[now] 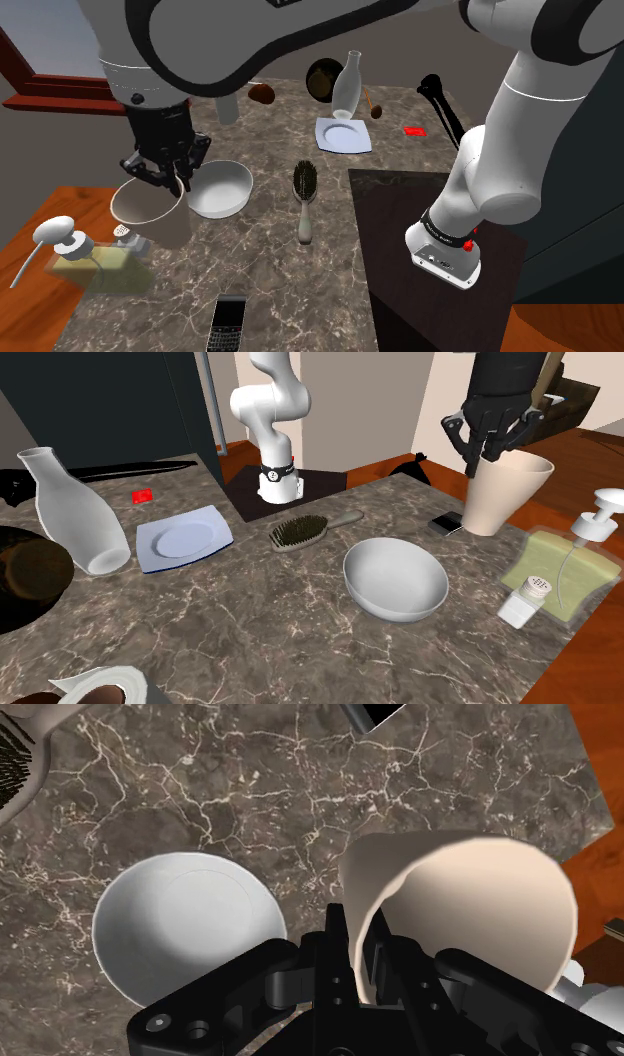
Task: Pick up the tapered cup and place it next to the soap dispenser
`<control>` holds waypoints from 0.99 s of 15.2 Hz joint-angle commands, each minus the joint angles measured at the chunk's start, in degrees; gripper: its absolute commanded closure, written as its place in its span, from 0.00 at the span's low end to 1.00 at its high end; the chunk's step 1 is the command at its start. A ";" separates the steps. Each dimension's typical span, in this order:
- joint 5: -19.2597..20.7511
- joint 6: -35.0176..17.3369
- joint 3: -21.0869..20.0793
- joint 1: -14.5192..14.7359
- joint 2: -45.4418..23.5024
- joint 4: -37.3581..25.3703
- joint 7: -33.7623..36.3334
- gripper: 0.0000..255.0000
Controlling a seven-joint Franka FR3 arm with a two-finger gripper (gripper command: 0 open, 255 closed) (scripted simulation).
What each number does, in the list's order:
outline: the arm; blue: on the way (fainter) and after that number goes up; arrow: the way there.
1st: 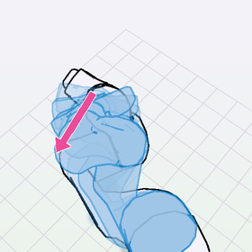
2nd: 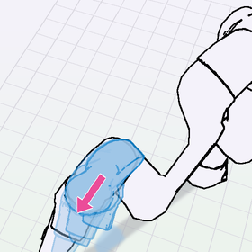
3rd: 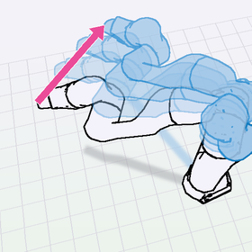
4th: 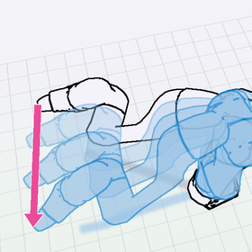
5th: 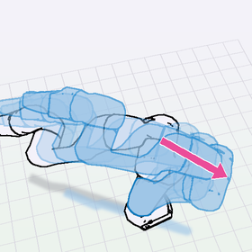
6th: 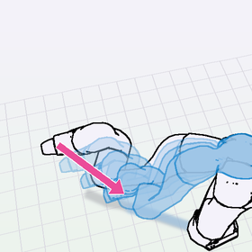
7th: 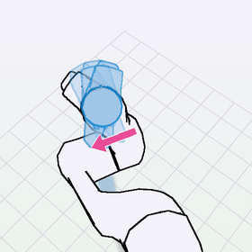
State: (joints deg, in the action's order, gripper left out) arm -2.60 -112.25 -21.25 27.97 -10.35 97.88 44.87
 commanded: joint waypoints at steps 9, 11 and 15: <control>0.54 -7.36 0.12 0.19 -1.81 5.61 -0.14 1.00; 0.69 -8.78 0.16 0.24 -2.28 6.58 -0.14 1.00; 1.05 -11.57 0.26 0.35 -3.35 8.36 -0.12 1.00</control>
State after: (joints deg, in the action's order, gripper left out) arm -1.59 -123.02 -20.99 28.31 -13.58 105.61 44.77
